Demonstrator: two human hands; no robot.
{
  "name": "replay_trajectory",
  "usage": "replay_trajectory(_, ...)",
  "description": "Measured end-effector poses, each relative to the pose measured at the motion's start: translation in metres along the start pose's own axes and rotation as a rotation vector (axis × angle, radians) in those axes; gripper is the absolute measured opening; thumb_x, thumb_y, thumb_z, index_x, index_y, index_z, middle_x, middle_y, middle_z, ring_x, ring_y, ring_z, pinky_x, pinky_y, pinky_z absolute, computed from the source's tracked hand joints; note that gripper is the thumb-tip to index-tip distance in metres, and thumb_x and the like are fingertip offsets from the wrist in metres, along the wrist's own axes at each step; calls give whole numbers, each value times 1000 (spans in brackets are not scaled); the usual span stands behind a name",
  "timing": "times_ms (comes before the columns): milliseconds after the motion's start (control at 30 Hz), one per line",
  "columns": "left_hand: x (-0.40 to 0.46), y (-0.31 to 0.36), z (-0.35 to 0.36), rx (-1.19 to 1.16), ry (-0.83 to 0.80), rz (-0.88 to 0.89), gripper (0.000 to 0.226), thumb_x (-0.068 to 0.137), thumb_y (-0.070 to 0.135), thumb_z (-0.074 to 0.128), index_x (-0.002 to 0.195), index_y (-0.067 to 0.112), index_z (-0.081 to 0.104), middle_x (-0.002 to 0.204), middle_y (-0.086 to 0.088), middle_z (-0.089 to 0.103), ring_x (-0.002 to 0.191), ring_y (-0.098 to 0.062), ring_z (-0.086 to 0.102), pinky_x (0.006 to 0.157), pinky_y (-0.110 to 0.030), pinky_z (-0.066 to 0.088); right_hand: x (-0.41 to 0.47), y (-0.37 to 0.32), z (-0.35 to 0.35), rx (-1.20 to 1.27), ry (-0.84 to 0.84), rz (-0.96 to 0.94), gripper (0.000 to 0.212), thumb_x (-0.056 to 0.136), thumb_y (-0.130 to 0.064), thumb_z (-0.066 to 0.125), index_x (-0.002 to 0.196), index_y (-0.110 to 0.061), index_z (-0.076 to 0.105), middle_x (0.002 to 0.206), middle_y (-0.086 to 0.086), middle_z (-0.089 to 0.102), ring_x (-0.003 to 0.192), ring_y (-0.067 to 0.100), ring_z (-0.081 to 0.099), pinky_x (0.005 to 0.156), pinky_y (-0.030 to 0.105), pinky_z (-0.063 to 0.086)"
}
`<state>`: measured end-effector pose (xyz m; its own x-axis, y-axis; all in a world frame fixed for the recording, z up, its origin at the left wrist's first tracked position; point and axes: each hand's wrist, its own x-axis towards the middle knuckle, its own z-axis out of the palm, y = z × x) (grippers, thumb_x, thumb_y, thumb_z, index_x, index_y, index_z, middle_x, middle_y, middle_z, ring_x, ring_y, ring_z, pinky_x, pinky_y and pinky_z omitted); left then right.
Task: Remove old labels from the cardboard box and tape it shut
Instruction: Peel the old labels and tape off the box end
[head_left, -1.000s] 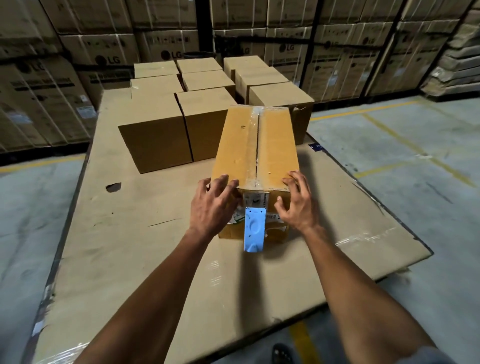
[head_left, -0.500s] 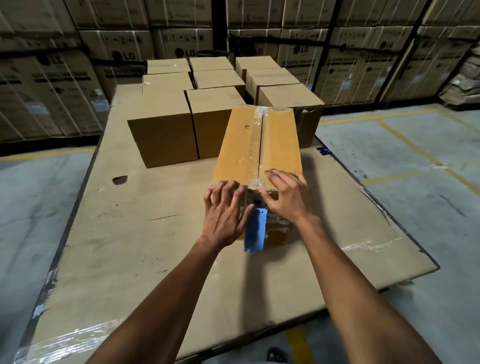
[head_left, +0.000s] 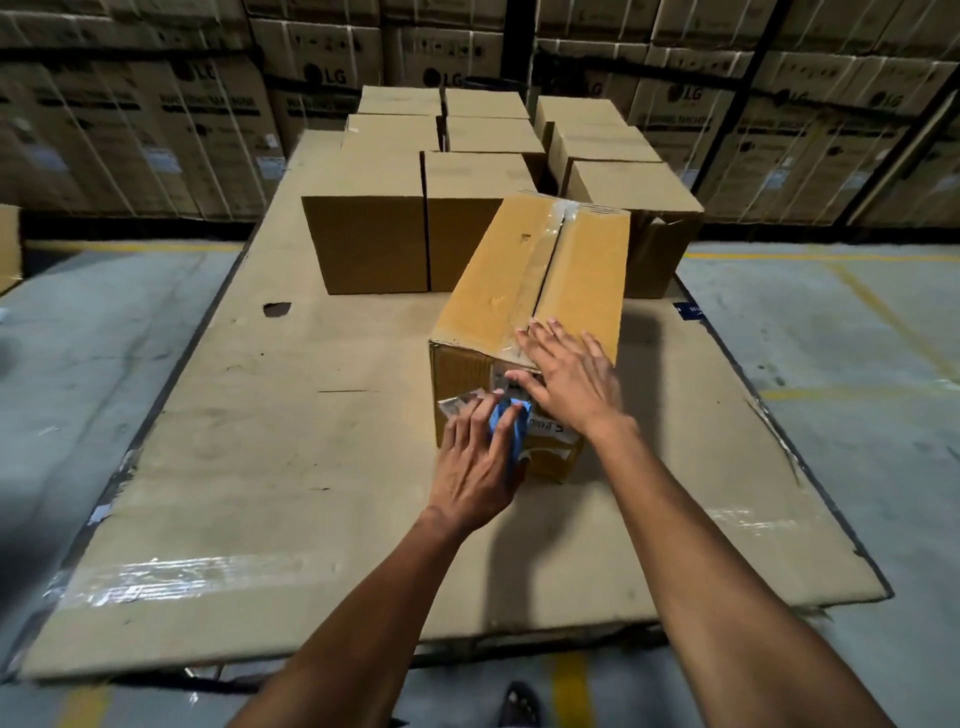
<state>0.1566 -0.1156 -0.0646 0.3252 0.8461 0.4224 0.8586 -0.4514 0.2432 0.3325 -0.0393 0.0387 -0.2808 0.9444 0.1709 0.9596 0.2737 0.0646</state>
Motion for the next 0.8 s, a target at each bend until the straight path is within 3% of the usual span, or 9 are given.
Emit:
replay_trajectory(167,-10,16,10,-21,-18,-61,97,93,27,77,169,9,21,171,-24,21,159,-44,21,131,-53,26,-4,2,7,-48,45,-82,73,106,-65,24,168,-29,12,174,0,16,162,22,15,130,57,17)
replay_trajectory(300,-10,27,4,-5,-11,-90,87,93,9,64,169,4,20,173,-25,18,163,-44,10,132,-52,25,-7,9,7,-42,45,-164,70,108,-57,32,168,-25,14,175,-1,14,161,20,19,129,55,21)
replay_trajectory(433,-13,26,-2,43,-31,-31,82,93,12,52,168,2,21,178,-22,13,166,-39,2,131,-52,26,-9,8,6,-10,23,-174,66,109,-53,36,167,-25,20,173,-4,23,160,19,24,129,53,24)
replay_trajectory(600,-14,22,-15,72,-85,5,88,93,21,49,170,4,10,180,-14,3,167,-29,-4,125,-49,33,-4,7,7,84,-47,-123,61,110,-52,27,167,-31,18,173,-9,22,161,15,18,130,52,21)
replay_trajectory(800,-13,17,-25,100,-122,33,82,100,33,38,170,5,7,180,-15,-1,166,-36,-9,121,-53,33,-6,5,-4,89,-106,-124,68,108,-57,31,168,-32,9,174,-13,11,162,13,6,132,49,10)
